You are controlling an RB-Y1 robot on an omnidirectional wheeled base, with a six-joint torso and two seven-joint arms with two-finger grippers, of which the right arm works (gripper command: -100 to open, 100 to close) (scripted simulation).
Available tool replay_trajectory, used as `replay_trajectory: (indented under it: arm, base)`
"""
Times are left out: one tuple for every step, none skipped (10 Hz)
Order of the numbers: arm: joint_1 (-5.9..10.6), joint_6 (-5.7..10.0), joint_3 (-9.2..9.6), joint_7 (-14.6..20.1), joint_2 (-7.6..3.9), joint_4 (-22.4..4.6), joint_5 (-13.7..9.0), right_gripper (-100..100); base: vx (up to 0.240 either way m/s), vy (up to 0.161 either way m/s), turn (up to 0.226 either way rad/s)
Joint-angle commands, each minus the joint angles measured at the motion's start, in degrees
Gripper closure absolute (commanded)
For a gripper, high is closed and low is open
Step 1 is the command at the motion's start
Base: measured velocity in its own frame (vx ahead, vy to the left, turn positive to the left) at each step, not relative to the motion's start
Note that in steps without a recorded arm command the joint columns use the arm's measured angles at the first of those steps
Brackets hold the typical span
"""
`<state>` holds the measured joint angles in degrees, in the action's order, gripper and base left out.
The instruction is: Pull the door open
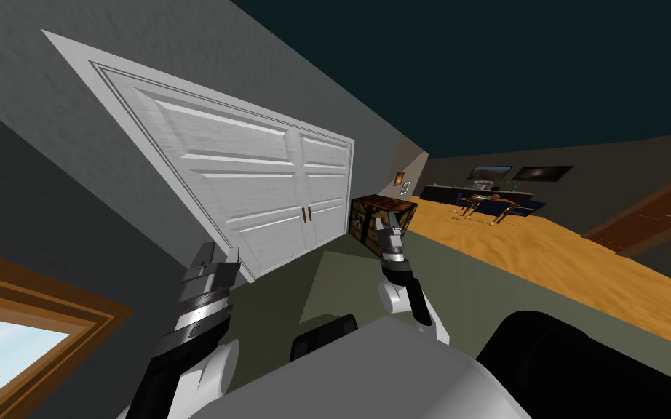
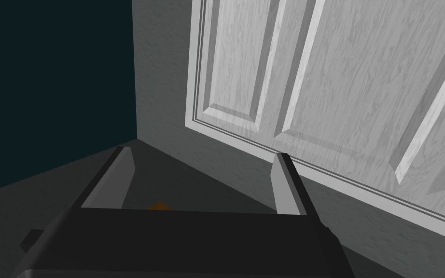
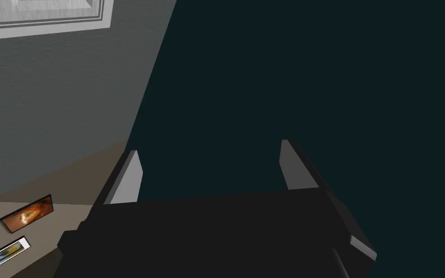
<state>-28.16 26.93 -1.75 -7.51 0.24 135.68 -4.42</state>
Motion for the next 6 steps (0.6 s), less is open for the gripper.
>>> replay_trajectory:
  arm:
    - [0.31, 0.67, 0.60, 2.1, -0.80, -2.0, -1.1, -100]
    - [0.41, 0.89, 0.79, 2.8, -1.05, -2.6, -1.5, -100]
    - [0.60, 1.33, 1.18, 4.2, -1.55, -3.9, -2.2, -100]
    - [0.71, 1.57, 1.39, 4.9, -1.82, -4.6, -2.6, -100]
    - [0.86, 1.88, 1.67, 5.9, -2.16, -5.5, -3.1, -100]
    - [1.00, 2.19, 1.95, 6.9, -2.50, -6.4, -3.6, -100]
  base:
    - [0.089, 0.025, 0.119]
    - [0.150, 0.018, 0.087]
    - [0.164, 0.017, 0.066]
    - [0.146, 0.012, 0.064]
    - [0.113, 0.005, 0.077]
    - [0.087, 0.010, 0.070]
